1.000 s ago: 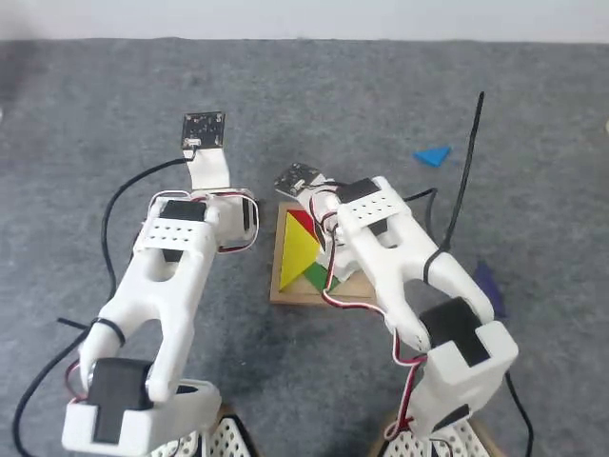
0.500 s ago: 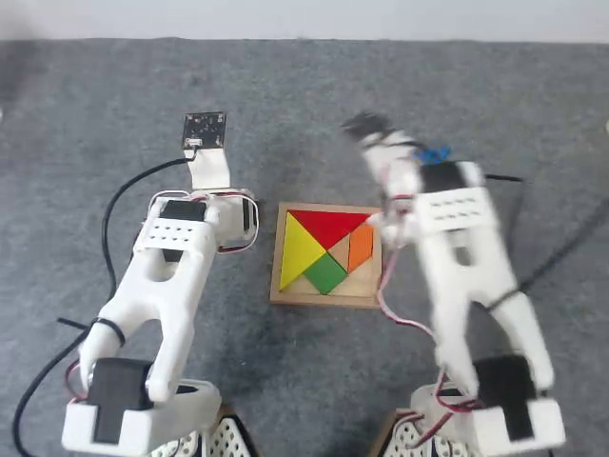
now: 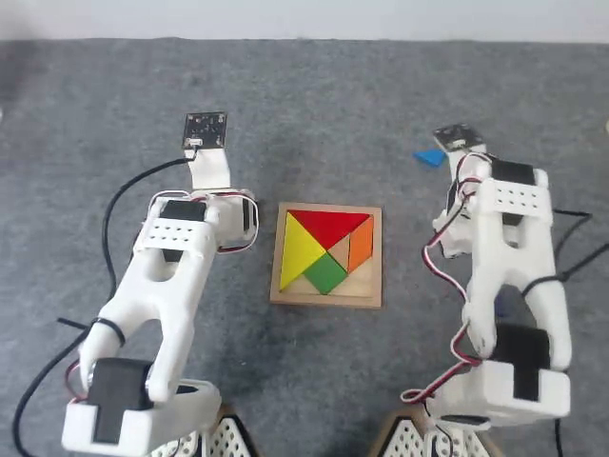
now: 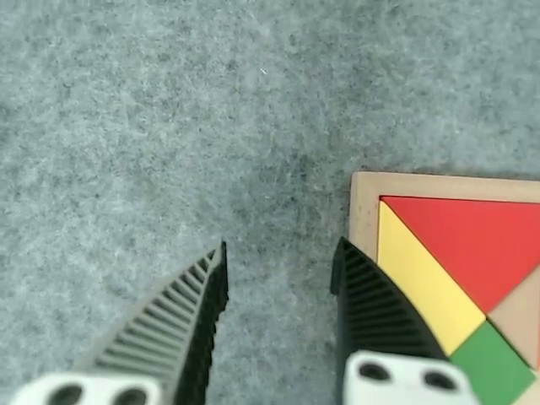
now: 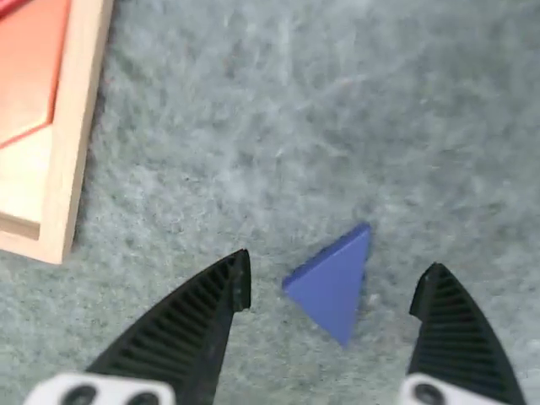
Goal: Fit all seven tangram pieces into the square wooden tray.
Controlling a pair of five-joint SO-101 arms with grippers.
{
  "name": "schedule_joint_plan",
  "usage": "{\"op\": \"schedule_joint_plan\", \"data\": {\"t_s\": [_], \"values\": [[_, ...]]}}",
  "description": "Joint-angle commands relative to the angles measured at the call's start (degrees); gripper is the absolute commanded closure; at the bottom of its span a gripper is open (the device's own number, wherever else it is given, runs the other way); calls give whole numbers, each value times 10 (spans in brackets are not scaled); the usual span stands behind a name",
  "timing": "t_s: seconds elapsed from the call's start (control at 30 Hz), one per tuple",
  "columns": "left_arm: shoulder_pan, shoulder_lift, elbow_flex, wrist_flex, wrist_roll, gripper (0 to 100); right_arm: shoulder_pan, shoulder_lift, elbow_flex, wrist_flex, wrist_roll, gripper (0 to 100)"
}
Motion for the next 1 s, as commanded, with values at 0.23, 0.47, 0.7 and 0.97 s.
{"op": "schedule_joint_plan", "data": {"t_s": [0.23, 0.47, 0.7, 0.97], "values": [[4, -24, -1, -12, -6, 797, 29, -127, 229, -129, -76, 689], [7, -24, 0, -12, -6, 797, 102, -213, 289, -166, -56, 689], [7, -23, 0, -12, -7, 797, 115, -164, 287, -189, 18, 689], [2, -24, -3, -11, -8, 797, 53, -98, 287, -229, -22, 689]]}}
